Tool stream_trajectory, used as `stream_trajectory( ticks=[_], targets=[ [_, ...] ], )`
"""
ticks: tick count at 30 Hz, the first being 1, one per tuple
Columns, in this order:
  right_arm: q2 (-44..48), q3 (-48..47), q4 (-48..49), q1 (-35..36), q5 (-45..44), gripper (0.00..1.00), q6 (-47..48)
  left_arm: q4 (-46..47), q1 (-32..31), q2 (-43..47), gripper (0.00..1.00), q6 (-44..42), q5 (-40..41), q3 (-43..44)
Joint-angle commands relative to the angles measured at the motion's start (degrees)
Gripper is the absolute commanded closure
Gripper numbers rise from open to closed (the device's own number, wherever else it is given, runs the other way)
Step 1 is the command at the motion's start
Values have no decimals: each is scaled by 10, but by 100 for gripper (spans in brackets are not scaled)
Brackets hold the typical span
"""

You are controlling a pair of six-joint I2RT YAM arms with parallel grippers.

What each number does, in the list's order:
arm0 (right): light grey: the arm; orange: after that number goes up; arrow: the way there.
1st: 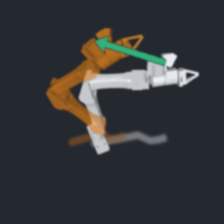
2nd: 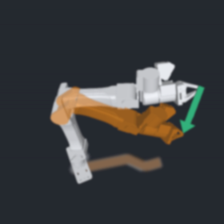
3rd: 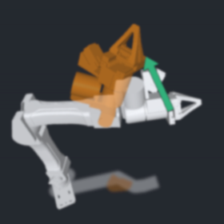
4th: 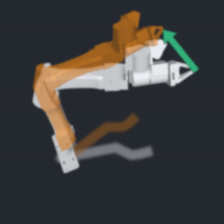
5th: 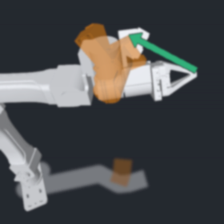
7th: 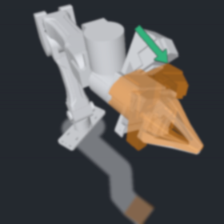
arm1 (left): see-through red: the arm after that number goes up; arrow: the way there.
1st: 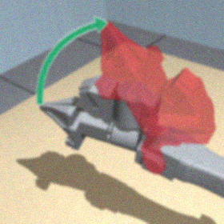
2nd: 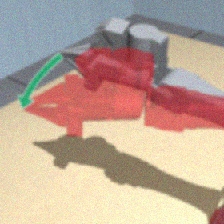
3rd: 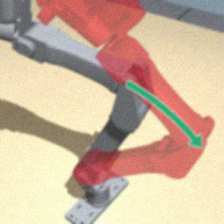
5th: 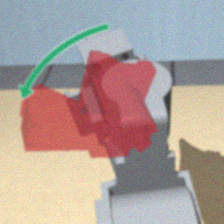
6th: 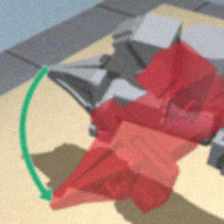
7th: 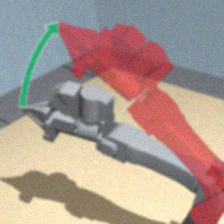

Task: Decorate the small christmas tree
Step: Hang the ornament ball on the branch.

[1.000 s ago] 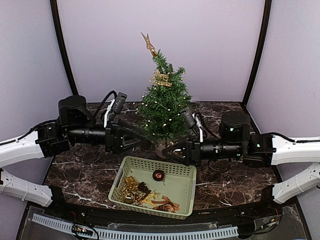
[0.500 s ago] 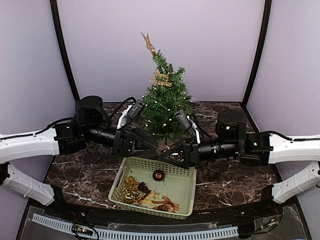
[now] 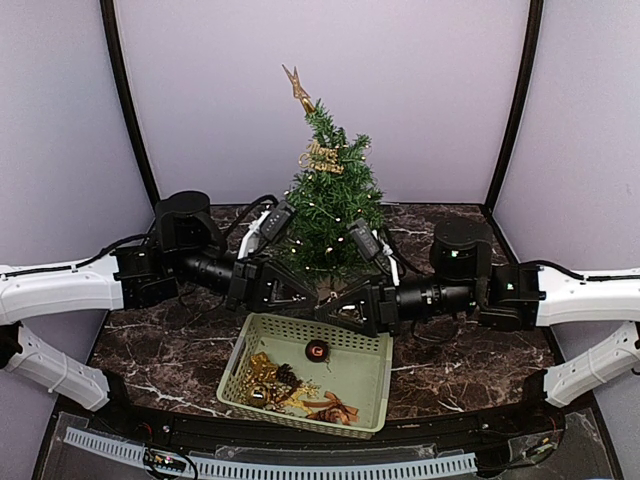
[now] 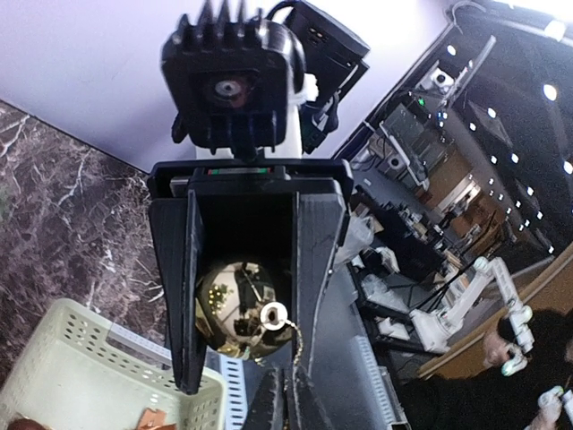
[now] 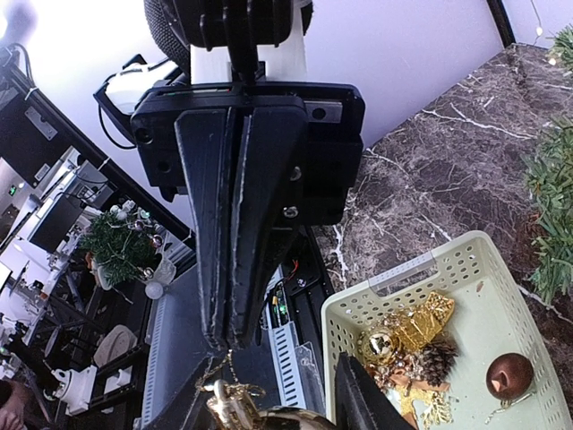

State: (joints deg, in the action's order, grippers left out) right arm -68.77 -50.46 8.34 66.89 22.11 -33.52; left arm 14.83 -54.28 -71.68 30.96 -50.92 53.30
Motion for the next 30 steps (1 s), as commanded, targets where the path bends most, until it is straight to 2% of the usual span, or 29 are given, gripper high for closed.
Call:
stream_trajectory(
  ticks=[1, 4, 8, 18, 30],
  targets=[
    [1, -5, 10, -8, 3, 63, -8, 0, -2, 23, 100, -19, 36, 10],
    [-1, 8, 8, -14, -7, 63, -17, 16, -2, 40, 100, -15, 101, -6],
    [-7, 17, 16, -22, -14, 62, -33, 42, -1, 39, 100, 1, 145, -31],
    [-34, 65, 88, -51, 8, 62, -87, 84, -1, 2, 100, 9, 180, -52],
    [-47, 137, 177, -102, 23, 62, -138, 92, -1, -60, 100, -42, 257, -45]
  ],
)
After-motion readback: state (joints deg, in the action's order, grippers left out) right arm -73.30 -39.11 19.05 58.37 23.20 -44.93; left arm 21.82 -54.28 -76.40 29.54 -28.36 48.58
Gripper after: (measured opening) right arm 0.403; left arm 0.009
